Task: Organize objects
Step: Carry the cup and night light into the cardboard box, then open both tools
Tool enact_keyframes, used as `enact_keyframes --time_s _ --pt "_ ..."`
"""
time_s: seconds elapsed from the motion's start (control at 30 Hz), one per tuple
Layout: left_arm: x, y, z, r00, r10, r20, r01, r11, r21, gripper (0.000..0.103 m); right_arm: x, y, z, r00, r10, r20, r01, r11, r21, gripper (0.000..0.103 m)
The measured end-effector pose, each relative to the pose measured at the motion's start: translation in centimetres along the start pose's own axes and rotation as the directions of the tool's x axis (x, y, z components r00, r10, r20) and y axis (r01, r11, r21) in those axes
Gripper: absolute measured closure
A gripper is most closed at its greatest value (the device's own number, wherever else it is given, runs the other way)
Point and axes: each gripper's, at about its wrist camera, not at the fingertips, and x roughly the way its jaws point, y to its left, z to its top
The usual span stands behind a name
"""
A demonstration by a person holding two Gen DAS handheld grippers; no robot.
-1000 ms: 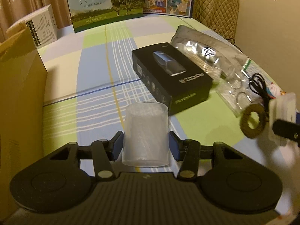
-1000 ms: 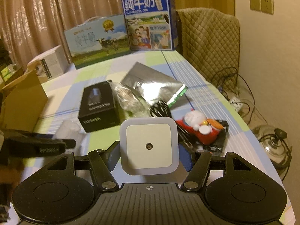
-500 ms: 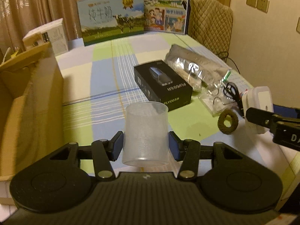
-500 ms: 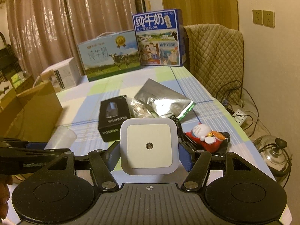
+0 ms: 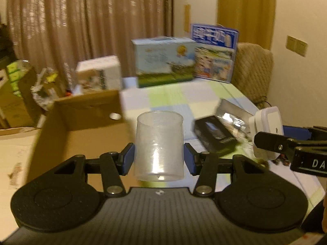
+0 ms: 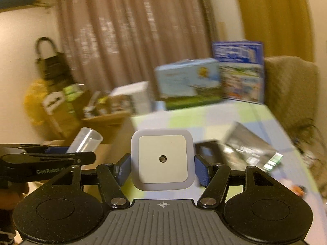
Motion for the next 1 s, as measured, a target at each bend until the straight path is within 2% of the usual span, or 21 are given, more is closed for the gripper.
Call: enact_keyframes --time_s 0.17,0.3,0.57,0.87,0.9,0.93,0.97,1.0 --pt "-1.5 5.7 -0.1 0.996 0.093 -0.006 -0.094 0.995 -0.024 0.057 3.6 5.1 1.5 0.992 0.116 -0.042 -0.117 0.993 -0.029 0.041" --pt "-1.7 10.1 -0.9 0.989 0.148 -0.027 -0.149 0.987 -0.064 0.057 6.9 7.9 1.7 0.984 0.16 -0.083 -0.165 0.985 -0.053 0.041" --pt "0.2 14.6 -2.5 0.989 0.138 -0.059 -0.145 0.983 -0.117 0.057 12.1 10.6 1.0 0.963 0.209 -0.171 -0.219 0.975 -0.041 0.041" --pt "2.2 15.5 -3.9 0.989 0.121 -0.09 -0.133 0.98 -0.149 0.057 14.8 11.0 -0.3 0.952 0.236 -0.195 -0.244 0.97 -0.017 0.041" --pt "2.3 15.5 -4.0 0.989 0.121 -0.088 -0.134 0.979 -0.155 0.055 14.8 10.9 -0.3 0.95 0.248 -0.19 -0.255 0.967 -0.012 0.037" --pt "2.2 15.6 -4.1 0.988 0.128 -0.081 -0.14 0.977 -0.161 0.041 14.8 10.8 -0.3 0.951 0.251 -0.181 -0.257 0.966 -0.01 0.032" --pt "2.1 15.7 -4.1 0.988 0.137 -0.076 -0.147 0.975 -0.164 0.032 14.6 10.7 -0.2 0.954 0.248 -0.167 -0.253 0.967 -0.01 0.025" --pt "2.0 15.7 -4.1 0.987 0.143 -0.069 -0.153 0.975 -0.164 0.032 14.3 10.5 -0.1 0.958 0.244 -0.151 -0.249 0.969 -0.01 0.024"
